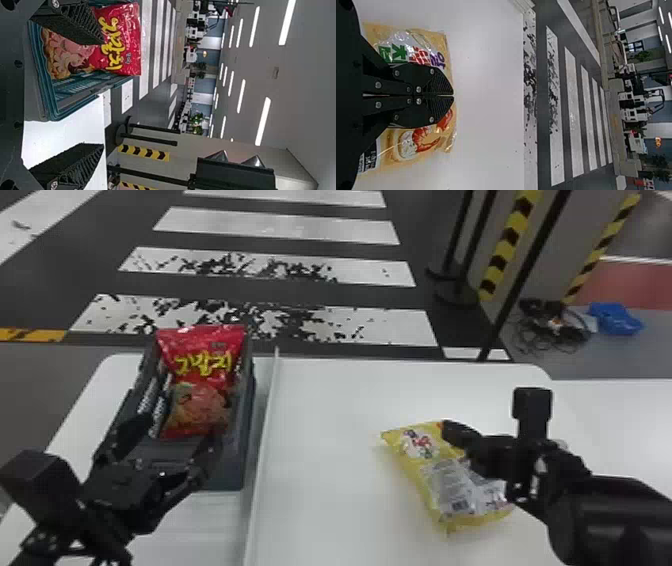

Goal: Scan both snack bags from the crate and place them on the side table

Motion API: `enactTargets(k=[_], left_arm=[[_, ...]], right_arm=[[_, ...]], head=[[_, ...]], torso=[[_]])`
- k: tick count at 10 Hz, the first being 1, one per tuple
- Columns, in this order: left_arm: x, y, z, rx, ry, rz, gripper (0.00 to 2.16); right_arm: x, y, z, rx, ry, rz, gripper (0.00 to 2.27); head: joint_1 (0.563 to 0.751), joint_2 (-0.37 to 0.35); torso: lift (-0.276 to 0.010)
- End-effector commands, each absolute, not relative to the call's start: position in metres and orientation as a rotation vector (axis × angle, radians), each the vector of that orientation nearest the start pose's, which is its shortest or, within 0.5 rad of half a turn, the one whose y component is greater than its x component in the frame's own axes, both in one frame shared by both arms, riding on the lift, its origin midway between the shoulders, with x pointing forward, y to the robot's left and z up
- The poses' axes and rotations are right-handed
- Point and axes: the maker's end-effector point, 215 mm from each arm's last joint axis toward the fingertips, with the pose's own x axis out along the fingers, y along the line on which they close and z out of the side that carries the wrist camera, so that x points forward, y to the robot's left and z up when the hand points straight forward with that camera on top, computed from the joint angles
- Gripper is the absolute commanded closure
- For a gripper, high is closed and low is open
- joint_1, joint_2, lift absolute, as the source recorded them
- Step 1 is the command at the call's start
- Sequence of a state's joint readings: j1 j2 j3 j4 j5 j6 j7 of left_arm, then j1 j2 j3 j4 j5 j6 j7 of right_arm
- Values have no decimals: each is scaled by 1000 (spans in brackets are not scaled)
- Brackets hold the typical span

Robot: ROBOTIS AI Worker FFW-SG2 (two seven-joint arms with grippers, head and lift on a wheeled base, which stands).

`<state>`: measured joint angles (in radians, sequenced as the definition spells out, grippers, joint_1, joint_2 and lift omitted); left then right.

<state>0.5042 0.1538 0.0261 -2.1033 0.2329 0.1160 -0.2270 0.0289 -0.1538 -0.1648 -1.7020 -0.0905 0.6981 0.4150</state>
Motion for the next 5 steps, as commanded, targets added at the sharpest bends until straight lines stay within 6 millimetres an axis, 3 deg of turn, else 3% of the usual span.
enactTargets(k=[1,2,5], left_arm=[[440,199,-335,-93,82,-291,76],[440,199,-336,-91,84,-291,76],[442,197,-337,-95,84,-295,76]], right_arm=[[538,-303,-455,101,550,201,2260],[538,-320,-456,98,550,169,2260],[516,-371,-482,97,607,77,2260]], head=[[695,-96],[695,-102],[695,-167]], torso=[[-95],[-95],[-95]])
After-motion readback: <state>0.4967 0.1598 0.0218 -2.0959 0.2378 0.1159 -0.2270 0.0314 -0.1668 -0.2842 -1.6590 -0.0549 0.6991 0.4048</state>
